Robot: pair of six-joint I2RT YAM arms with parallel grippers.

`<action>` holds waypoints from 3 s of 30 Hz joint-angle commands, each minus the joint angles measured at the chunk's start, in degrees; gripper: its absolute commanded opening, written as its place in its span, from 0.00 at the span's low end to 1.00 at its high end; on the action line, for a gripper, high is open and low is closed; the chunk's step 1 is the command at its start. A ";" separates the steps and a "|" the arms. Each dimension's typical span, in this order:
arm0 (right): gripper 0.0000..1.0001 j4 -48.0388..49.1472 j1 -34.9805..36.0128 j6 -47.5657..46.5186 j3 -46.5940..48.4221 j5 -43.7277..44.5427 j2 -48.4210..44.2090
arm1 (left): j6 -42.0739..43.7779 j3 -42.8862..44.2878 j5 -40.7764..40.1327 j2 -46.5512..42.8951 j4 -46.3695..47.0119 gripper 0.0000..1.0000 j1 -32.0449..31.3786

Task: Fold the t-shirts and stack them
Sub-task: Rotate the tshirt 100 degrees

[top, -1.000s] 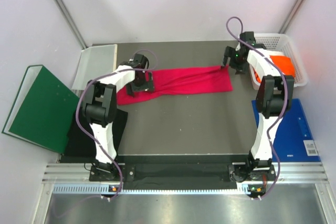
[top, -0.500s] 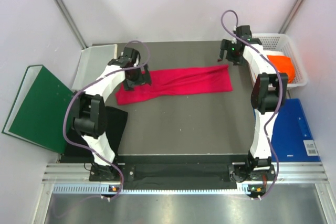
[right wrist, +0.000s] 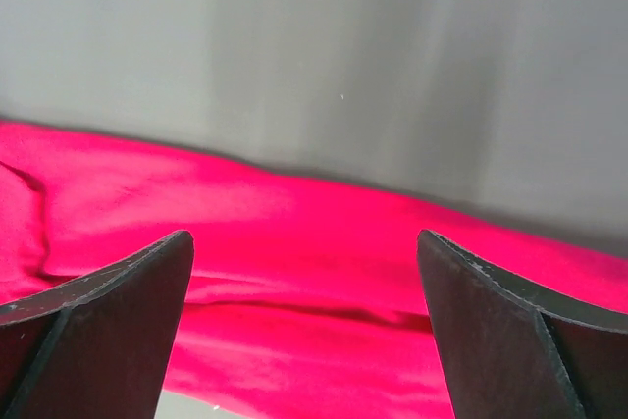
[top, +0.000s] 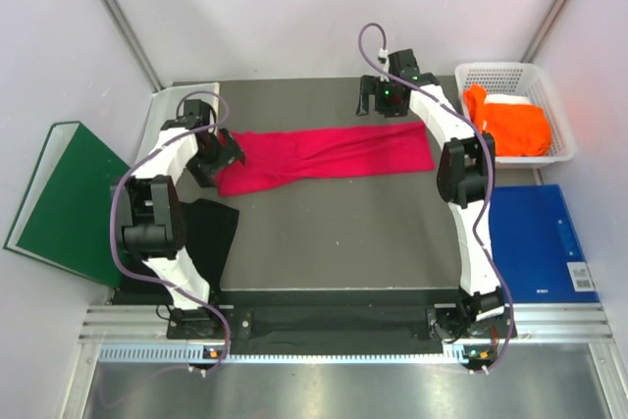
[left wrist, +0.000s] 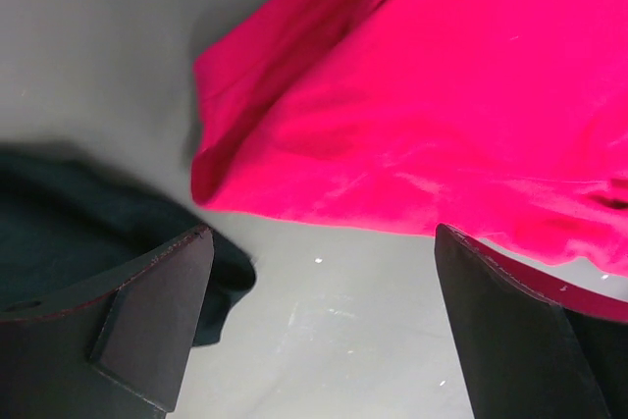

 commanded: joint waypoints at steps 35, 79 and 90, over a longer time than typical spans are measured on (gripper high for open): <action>0.02 -9.05 -1.67 -1.31 -36.03 5.38 -16.99 | 0.31 42.99 -0.06 40.94 -2.20 0.00 -1.52; 0.84 -5.62 -11.51 3.19 -32.18 0.10 -34.85 | -26.84 -7.89 28.60 19.85 34.80 0.88 -46.86; 0.84 -5.62 -14.06 0.11 -38.50 -4.81 -40.39 | -29.40 -0.24 21.40 28.30 27.01 0.00 -52.84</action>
